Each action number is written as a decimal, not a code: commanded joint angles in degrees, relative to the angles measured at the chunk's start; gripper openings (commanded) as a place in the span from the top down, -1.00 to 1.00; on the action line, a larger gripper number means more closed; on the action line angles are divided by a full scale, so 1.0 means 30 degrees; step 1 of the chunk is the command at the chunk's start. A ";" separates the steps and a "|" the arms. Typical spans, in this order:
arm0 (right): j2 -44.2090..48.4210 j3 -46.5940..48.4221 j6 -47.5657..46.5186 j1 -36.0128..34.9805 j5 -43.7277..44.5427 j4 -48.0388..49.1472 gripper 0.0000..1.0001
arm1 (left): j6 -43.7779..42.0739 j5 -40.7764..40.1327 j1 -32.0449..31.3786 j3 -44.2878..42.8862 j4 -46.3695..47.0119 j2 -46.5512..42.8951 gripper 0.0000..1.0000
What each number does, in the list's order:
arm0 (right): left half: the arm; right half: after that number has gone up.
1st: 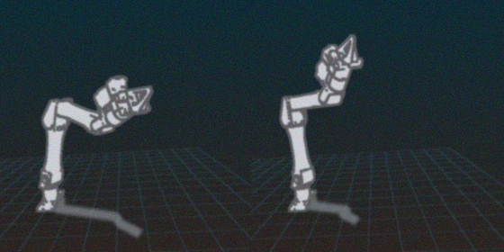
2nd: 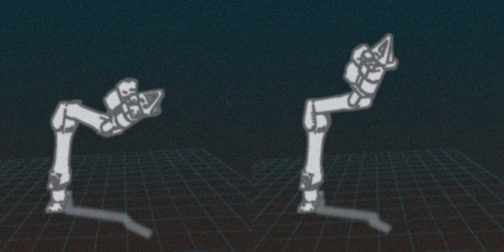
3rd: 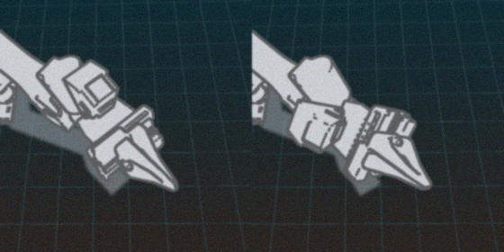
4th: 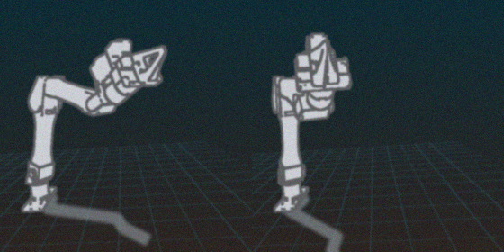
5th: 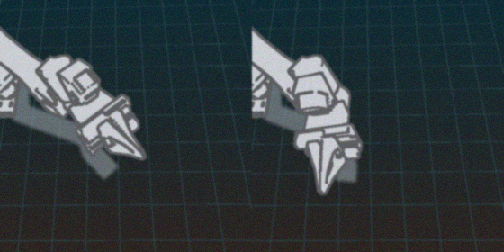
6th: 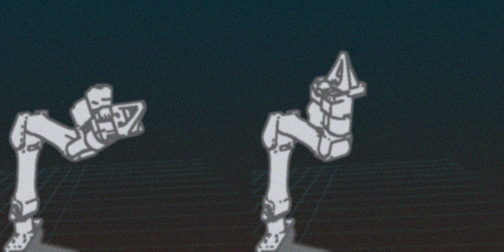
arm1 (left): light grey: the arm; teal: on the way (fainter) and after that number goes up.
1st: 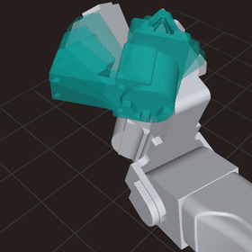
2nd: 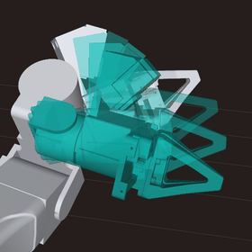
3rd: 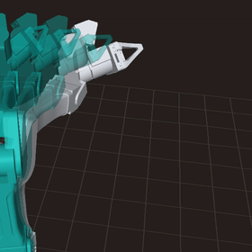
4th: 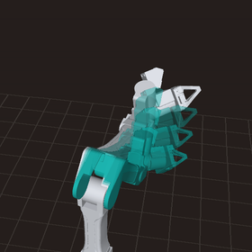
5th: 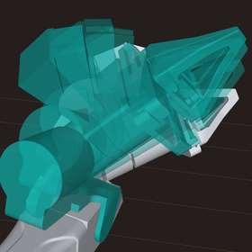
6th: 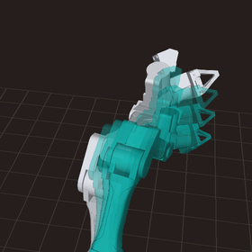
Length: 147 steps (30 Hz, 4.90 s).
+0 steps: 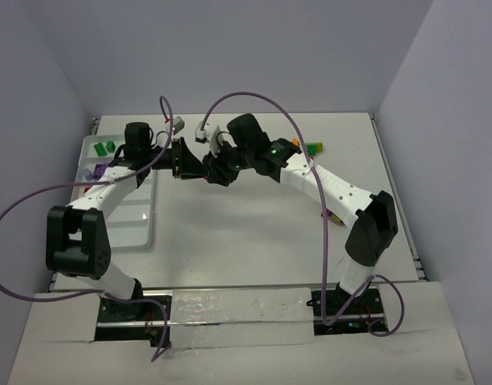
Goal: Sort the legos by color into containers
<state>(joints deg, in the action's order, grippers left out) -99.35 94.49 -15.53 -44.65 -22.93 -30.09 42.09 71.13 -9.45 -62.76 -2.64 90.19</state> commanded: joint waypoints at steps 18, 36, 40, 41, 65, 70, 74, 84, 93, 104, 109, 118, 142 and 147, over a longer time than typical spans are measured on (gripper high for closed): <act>0.0646 0.0341 0.1613 0.1823 -0.0147 -0.0048 -1.00 | -1.7144 -1.6365 0.9252 -0.3995 -1.3259 -0.0826 1.00; -0.0629 0.2189 0.1998 0.4085 0.0548 -0.2810 -1.00 | -1.7778 -2.5824 1.0674 -0.2704 -0.7610 0.1458 1.00; -0.0848 0.2466 0.2043 0.4101 0.0702 -0.3076 -1.00 | -1.7989 -2.5613 1.0980 -0.3112 -0.7177 0.2322 1.00; -0.0925 0.2521 0.2043 0.4101 0.0728 -0.3154 -1.00 | -1.8015 -2.5583 1.1031 -0.3201 -0.7174 0.2470 1.00; -0.1130 0.2401 0.2043 0.4100 0.0524 -0.3126 -1.00 | -2.0064 -2.8074 1.1149 -0.3574 -0.5481 0.4095 0.67; -0.1162 0.2401 0.2072 0.4099 0.0408 -0.3098 -1.00 | -2.0324 -2.8340 1.1147 -0.3602 -0.5421 0.4358 0.42; -0.1053 0.2294 0.1989 0.4126 0.0489 -0.3047 -1.00 | -2.0442 -2.8403 1.1149 -0.3813 -0.5542 0.4364 0.03; -0.0149 0.1400 0.2673 0.5496 0.0011 -0.2906 -1.00 | -2.0477 -2.6049 1.0220 -0.5727 -0.7487 0.1775 -0.26; 0.0951 -0.0634 0.0829 0.8681 0.3188 -0.5245 -0.97 | -1.8632 -2.2350 0.2550 -0.5504 -0.8434 -0.1329 -0.35; -0.2049 0.0939 0.0563 1.2198 0.7428 -0.5867 -0.83 | -1.6974 -2.0509 -0.0464 -0.6063 -0.8358 0.0513 -0.31; -0.4497 0.3079 0.2040 1.2392 0.8051 -0.5147 -0.68 | -1.6769 -2.0697 -0.0644 -0.6209 -0.8320 0.0860 -0.31; -0.9105 0.6700 0.3373 1.2465 0.8431 -0.4517 -0.55 | -1.6857 -2.1177 -0.0658 -0.5962 -0.8203 0.0829 -0.32; -1.2767 0.9825 0.4006 1.2960 0.9395 -0.4092 -0.24 | -1.6873 -2.1848 -0.0658 -0.6573 -0.8038 0.1424 -0.33; -1.2825 0.9595 0.4006 1.3120 0.9170 -0.3808 -0.07 | -1.6873 -2.1979 -0.0658 -0.6674 -0.8056 0.1568 -0.33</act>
<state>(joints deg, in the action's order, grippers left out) -137.40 120.88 -4.05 -6.08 4.85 -43.92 -9.15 6.03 -11.27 -79.86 -28.03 94.22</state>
